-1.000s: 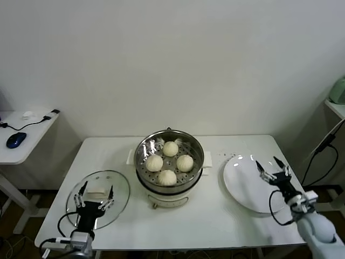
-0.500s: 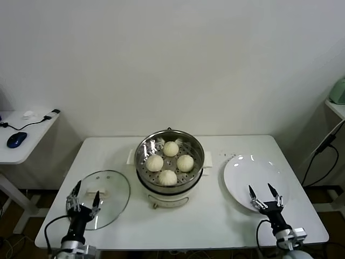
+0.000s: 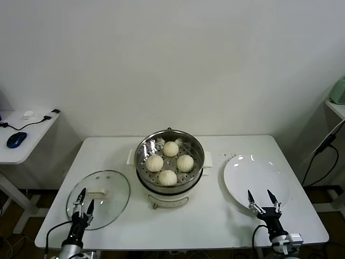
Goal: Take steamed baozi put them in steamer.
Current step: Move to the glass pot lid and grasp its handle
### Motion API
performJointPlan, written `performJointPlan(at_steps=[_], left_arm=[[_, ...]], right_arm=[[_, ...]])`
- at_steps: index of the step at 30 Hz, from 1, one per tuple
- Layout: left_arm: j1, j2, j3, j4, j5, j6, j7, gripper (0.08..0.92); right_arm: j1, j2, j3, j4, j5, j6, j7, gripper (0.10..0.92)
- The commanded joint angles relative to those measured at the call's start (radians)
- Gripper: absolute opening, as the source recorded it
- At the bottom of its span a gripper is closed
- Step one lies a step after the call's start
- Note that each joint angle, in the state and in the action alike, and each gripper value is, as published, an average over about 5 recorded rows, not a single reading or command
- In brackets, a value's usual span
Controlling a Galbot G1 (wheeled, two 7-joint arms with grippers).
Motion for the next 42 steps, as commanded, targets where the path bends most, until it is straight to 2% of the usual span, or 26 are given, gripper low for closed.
performJointPlan(at_steps=[1, 18, 27, 42], left_arm=[[-0.014, 0.021, -0.005, 0.082, 0.119, 0.008, -0.043, 0.823], [-0.157, -0.008, 0.025, 0.138, 0.1, 0.044, -0.033, 0.806], [-0.166, -0.021, 0.037, 0.157, 0.086, 0.097, -0.041, 0.567], [-0.182, -0.034, 0.042, 0.203, 0.094, 0.1, -0.047, 0.158]], right_arm=[[-0.018, 0.027, 0.012, 0.019, -0.023, -0.019, 0.015, 0.823], [-0.029, 0.033, 0.042, 0.004, -0.03, -0.019, 0.003, 0.823], [-0.017, 0.028, 0.045, -0.009, -0.03, -0.024, 0.004, 0.823], [0.023, 0.02, 0.056, -0.007, -0.029, -0.039, 0.012, 0.823]])
